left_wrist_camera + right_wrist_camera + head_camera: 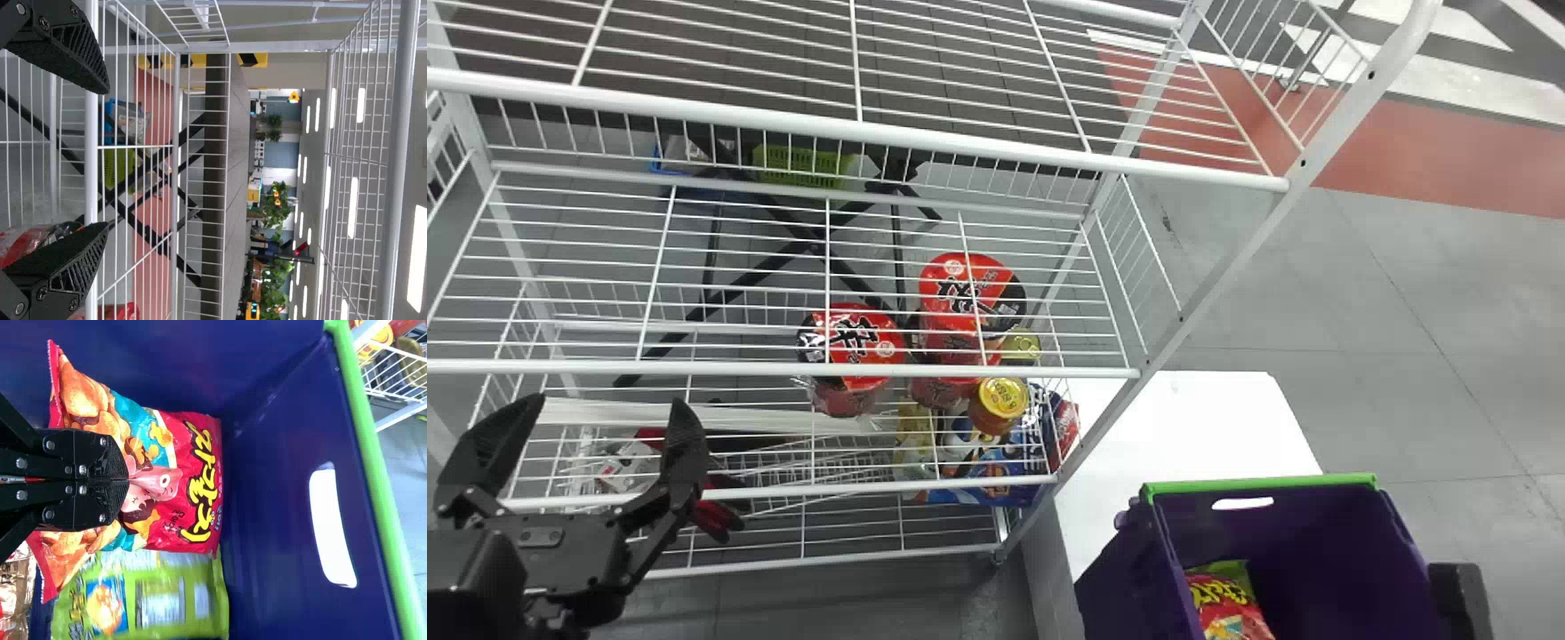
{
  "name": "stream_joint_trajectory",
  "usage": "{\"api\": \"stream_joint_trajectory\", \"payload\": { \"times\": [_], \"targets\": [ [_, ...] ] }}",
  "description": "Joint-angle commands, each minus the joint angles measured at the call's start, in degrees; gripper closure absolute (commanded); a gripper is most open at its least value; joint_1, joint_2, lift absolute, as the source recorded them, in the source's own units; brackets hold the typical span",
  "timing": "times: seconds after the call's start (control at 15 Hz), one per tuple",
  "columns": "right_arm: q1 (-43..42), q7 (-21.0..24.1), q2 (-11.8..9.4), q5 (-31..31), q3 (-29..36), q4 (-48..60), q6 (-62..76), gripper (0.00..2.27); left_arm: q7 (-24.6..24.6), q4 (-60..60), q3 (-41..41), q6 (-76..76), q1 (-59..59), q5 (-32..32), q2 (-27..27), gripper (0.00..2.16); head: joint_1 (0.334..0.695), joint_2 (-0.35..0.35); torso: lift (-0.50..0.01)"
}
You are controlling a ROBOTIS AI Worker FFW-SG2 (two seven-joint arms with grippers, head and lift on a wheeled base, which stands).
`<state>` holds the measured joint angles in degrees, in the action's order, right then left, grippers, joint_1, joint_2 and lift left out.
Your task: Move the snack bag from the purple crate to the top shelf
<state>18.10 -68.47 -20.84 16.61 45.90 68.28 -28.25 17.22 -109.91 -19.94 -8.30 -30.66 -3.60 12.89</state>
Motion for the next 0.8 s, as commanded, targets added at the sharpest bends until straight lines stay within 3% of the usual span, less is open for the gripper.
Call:
{"api": "stream_joint_trajectory", "payload": {
  "times": [0.0,0.73],
  "targets": [
    [0.0,-0.2,-0.1,0.0,0.3,0.0,-0.2,1.45,0.0,0.0,0.0,0.0,0.2,0.0,-0.1,0.10,0.695,-0.350,-0.292],
    [1.3,-1.3,-0.1,0.0,2.1,1.0,0.2,1.45,0.2,0.0,-0.5,-0.2,-0.4,0.1,-0.1,0.10,0.695,-0.350,-0.248]
  ]
}}
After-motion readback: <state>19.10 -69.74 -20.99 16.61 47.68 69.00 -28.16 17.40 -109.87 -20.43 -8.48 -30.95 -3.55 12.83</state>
